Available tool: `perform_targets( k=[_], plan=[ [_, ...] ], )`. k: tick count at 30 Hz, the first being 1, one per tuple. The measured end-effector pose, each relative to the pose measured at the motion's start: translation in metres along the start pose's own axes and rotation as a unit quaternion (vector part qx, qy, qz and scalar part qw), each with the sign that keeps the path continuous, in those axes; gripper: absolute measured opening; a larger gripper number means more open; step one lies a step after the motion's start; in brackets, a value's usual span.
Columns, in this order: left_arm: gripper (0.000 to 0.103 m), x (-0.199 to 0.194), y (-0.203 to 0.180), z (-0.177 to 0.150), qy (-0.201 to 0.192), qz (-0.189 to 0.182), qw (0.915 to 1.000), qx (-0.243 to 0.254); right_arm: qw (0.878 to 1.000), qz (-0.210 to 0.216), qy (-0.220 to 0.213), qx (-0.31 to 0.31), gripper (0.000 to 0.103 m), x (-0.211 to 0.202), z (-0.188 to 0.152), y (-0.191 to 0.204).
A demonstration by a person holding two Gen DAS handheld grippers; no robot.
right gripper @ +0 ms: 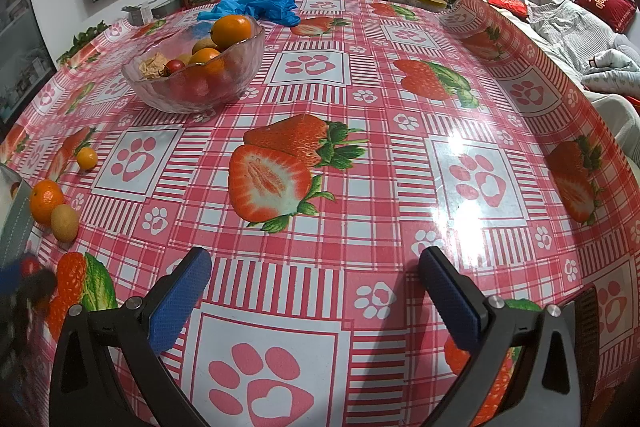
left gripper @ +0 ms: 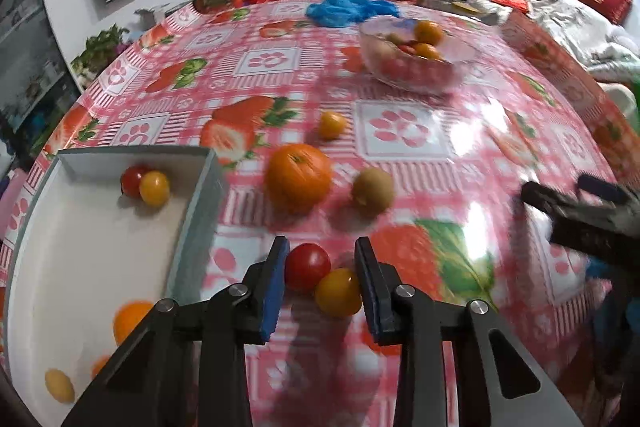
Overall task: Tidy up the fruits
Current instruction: 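Move the left gripper toward the red and yellow cherry tomatoes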
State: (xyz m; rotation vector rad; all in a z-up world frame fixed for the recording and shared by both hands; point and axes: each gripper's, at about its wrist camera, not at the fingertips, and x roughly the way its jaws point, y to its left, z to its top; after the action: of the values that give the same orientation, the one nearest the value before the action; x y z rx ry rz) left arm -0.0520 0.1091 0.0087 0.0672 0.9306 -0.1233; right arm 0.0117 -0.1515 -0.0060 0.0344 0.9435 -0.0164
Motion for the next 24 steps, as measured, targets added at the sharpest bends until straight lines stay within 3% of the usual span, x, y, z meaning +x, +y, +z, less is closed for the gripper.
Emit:
perform_targets(
  k=[6, 11, 21, 22, 23, 24],
  plan=[
    [0.036, -0.020, -0.009, -0.027, -0.003, -0.045, 0.9989, 0.015, 1.000, 0.000, 0.000, 0.000, 0.103, 0.000, 0.000, 0.000],
    [0.051, -0.024, -0.015, -0.033, 0.000, -0.044, 0.9988, 0.020, 1.000, 0.000, 0.000, 0.000, 0.103, 0.000, 0.000, 0.000],
    [0.051, -0.034, -0.011, -0.041, 0.006, -0.051, 0.9985, 0.021, 1.000, 0.016, 0.004, -0.019, 0.103, 0.001, 0.002, -0.003],
    [0.058, -0.036, -0.010, -0.043, 0.006, -0.050, 0.9985, 0.022, 1.000, 0.022, 0.003, -0.020, 0.103, 0.001, 0.002, -0.005],
    [0.075, -0.039, -0.008, -0.045, 0.003, -0.046, 0.9987, 0.022, 0.999, 0.027, 0.003, -0.019, 0.103, 0.000, 0.002, -0.006],
    [0.079, -0.043, -0.006, -0.047, -0.005, -0.039, 0.9991, 0.018, 0.999, 0.030, 0.011, -0.022, 0.103, -0.001, 0.001, -0.006]
  ],
)
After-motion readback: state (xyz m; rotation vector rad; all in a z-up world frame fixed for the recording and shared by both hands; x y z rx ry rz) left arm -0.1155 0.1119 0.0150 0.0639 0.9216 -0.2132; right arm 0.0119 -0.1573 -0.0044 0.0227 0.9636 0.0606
